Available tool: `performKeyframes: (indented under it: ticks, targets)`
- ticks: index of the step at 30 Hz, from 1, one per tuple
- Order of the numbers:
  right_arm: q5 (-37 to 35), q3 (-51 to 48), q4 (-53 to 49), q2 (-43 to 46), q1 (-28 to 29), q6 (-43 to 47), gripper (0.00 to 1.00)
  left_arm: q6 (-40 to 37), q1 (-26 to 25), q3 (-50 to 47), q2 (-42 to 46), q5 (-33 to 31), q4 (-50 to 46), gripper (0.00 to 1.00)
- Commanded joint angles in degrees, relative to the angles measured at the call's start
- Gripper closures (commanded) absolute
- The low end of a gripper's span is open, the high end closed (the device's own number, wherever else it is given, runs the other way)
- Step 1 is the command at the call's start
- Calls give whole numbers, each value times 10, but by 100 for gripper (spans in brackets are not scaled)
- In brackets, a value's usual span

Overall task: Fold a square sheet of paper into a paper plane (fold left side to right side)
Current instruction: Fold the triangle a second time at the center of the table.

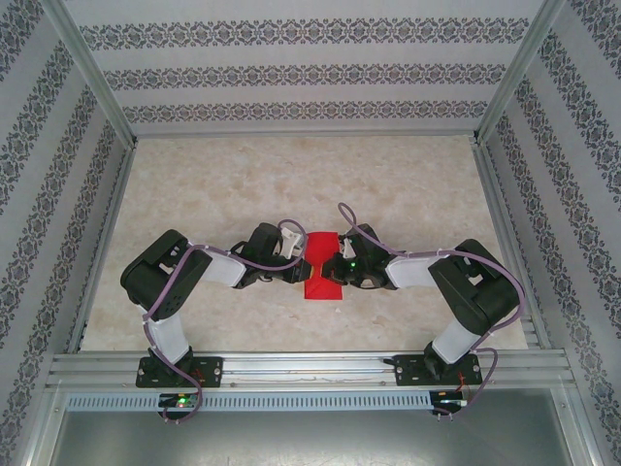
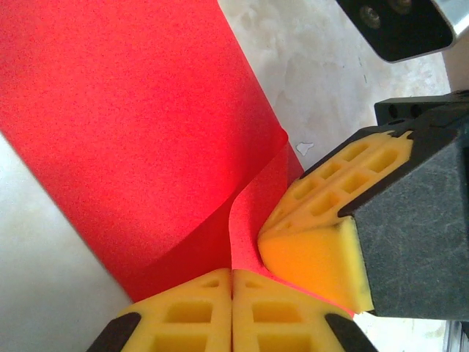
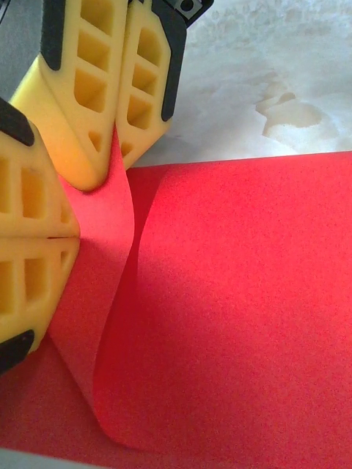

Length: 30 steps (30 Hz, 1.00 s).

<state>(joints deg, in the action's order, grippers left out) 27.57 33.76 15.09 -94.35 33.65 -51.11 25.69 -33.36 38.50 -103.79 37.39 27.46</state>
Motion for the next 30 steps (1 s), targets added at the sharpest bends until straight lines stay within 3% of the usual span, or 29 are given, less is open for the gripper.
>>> performKeyframes:
  ticks: [1,8,13,23,30]
  targets:
    - [-18,-6,-6,-10,6,-4,100,-20,7,1,-12,-32,-44,90]
    - [-29,-28,-6,-14,6,-13,100,-9,7,3,21,-38,-48,77]
    - [-30,-37,1,-9,7,-16,100,-18,17,17,81,-59,-109,68]
    - [-27,-37,9,1,9,-17,100,-34,13,12,204,-34,-260,72]
    - [-27,-36,12,0,10,-17,100,23,-28,6,209,44,-251,76]
